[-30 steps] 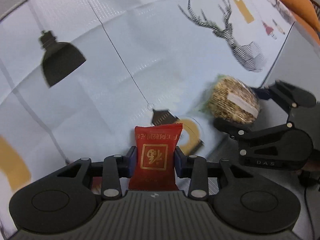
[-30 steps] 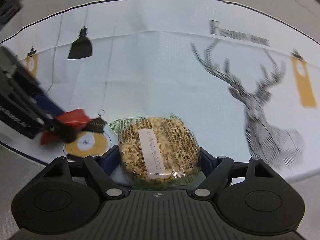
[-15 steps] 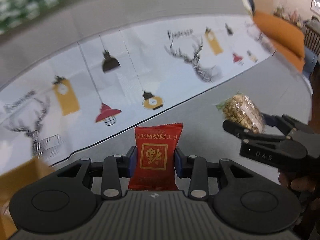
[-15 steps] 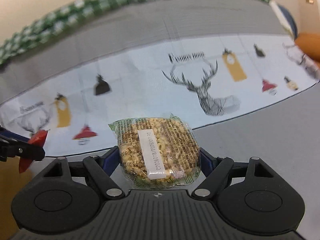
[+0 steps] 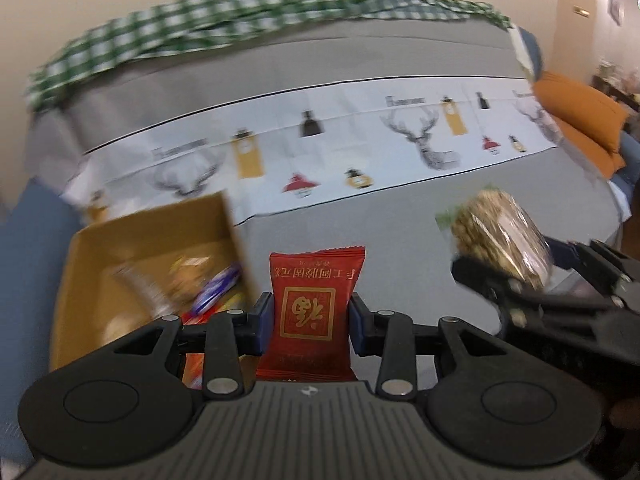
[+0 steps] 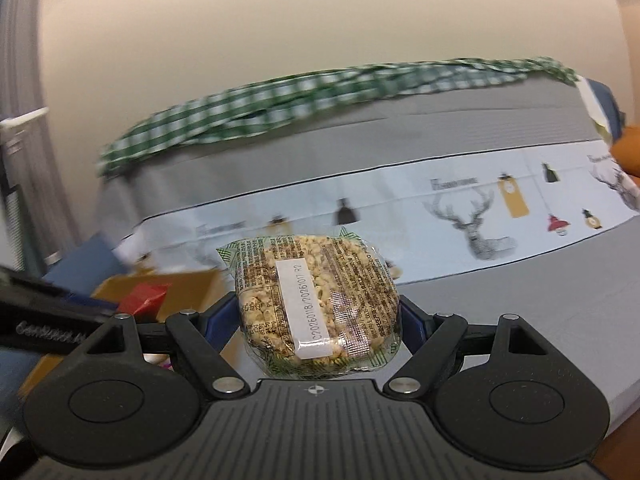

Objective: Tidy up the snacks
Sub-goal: 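Carry the red packet and nut-cluster bag over the cardboard box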

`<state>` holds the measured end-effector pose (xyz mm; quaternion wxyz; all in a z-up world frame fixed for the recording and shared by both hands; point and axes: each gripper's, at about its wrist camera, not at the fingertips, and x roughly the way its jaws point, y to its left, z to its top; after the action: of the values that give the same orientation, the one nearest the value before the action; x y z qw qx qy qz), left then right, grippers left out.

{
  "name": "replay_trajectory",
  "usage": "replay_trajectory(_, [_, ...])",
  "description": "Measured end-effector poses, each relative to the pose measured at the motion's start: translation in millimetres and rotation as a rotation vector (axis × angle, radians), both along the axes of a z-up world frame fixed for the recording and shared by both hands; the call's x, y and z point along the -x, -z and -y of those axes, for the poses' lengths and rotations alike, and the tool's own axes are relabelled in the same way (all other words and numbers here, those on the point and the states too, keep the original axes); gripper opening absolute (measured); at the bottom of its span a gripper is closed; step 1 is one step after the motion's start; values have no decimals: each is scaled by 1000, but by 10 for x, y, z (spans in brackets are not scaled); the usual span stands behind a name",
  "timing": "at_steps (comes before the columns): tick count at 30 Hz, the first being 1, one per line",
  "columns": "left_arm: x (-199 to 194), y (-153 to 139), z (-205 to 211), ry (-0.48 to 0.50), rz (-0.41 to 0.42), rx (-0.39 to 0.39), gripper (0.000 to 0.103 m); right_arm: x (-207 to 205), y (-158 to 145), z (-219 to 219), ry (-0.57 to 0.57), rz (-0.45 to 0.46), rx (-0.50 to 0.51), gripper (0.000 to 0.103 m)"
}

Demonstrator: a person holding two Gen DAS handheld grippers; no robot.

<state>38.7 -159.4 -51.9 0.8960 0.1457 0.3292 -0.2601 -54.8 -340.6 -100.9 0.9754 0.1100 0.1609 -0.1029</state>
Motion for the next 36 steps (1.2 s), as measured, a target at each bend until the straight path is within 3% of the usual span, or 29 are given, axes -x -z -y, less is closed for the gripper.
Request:
replay_trajectory(8, [726,108,-987,-188,-4,-11,42,617,18,-904,-203,-72,30,82])
replay_trajectory(15, [1006,10,-1461,-293,3,43,42,858,-166,-1385,-319,-27,122,82])
replay_trajectory(21, [1094,-102,-1540,-332,29,49,42,1013,-306,-1599,-387,22,201,82])
replay_trajectory(36, [1115,-103,-1555,-339,26,67,42,982,-314,-1641,-406,4,221,82])
